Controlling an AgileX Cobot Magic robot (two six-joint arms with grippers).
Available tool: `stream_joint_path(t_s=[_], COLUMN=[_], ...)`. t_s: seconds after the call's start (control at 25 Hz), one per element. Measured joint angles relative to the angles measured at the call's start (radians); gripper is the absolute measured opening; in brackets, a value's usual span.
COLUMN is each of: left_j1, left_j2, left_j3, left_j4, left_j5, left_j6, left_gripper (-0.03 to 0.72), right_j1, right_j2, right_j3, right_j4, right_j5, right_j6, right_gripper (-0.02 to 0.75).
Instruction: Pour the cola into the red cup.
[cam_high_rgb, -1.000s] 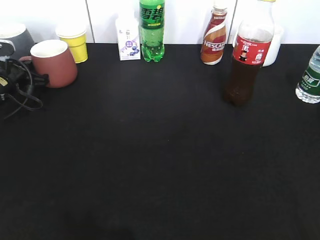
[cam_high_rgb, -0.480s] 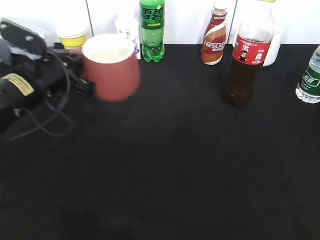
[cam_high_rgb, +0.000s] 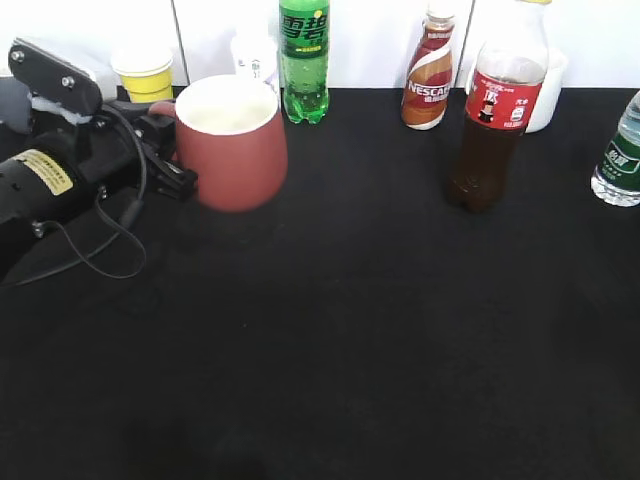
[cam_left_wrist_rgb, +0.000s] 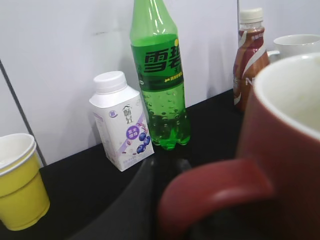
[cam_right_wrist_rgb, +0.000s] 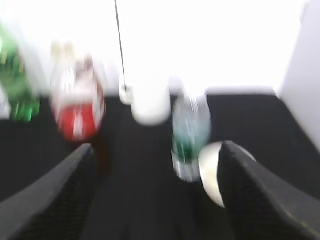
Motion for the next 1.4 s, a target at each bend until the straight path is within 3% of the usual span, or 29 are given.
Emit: stream_joint_path(t_s=[0.2,0.32,0.36,0.44,0.56,0.68,1.04,1.28,1.4], left_j1=[0.000,0.000,0.000,0.000,0.000,0.000,0.000,0.000,0.000], left_j2=[0.000,0.000,0.000,0.000,0.000,0.000,0.000,0.000,0.000], left_j3=[0.000,0.000,0.000,0.000,0.000,0.000,0.000,0.000,0.000], left_j4=[0.000,0.001,0.001,0.001,0.001,0.001,0.001,0.001,0.001], left_j5=[0.008,0.009,0.010,0.013,0.015,0.015,0.015,0.015,0.015], left_j6=[-0.001,-0.001,-0.001,-0.001,-0.001,-0.001,-0.001,-0.001,-0.001], left_gripper=[0.071,0.071,0.071,0.071,0.071,0.071,0.071,0.071,0.071], right_j1=[0.000,0.000,0.000,-0.001,-0.001,-0.001,0.037,0.056,0.061], right_j2=[0.394,0.634,0.706,0.847,1.014,1.127,1.361,1.384,1.384], right_j3=[0.220,0.244,0.244,0.219,0.128,0.025,-0.173,-0.274,-0.280], right_j4=[-0.072,-0.099,-0.153,-0.363,-0.476,-0.556,-0.595,-0.575,-0.575], right_j5=[-0.637,-0.853,-0.948,-1.090,-1.148,-1.154,-1.223,-1.222,-1.223], right_j6=[0.000,0.125,0.195,0.255,0.296,0.301,0.316,0.317,0.317], right_gripper=[0.573,0.573,0.573,0.580,0.662,0.671,0.670,0.668,0.613])
